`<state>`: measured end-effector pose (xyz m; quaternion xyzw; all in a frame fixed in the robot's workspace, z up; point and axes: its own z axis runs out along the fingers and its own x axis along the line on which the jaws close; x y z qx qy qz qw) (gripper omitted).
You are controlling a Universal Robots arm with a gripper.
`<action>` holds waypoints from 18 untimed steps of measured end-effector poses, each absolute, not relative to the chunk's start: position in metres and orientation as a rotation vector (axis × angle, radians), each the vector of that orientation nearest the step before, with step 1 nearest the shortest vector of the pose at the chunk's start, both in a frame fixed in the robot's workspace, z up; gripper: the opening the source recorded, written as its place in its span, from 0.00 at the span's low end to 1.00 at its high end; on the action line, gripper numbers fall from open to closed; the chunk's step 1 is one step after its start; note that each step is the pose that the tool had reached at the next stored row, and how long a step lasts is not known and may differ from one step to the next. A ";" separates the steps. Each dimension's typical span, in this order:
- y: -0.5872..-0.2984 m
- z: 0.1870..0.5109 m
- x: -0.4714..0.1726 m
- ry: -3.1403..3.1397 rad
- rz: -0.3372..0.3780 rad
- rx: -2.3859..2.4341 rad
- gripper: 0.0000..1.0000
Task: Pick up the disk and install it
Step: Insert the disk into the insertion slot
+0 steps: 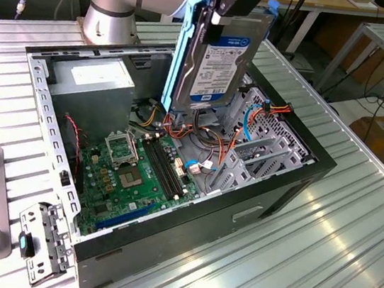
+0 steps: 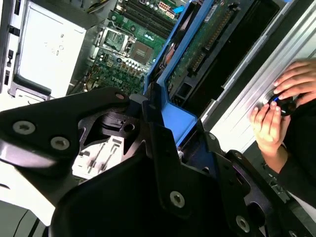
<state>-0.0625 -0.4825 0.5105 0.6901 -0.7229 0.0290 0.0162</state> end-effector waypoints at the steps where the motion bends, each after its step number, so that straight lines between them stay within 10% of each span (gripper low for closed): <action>1: -0.484 0.510 -0.062 -2.248 0.091 2.146 0.37; 18: -0.515 0.507 -0.019 -2.239 0.108 2.138 0.37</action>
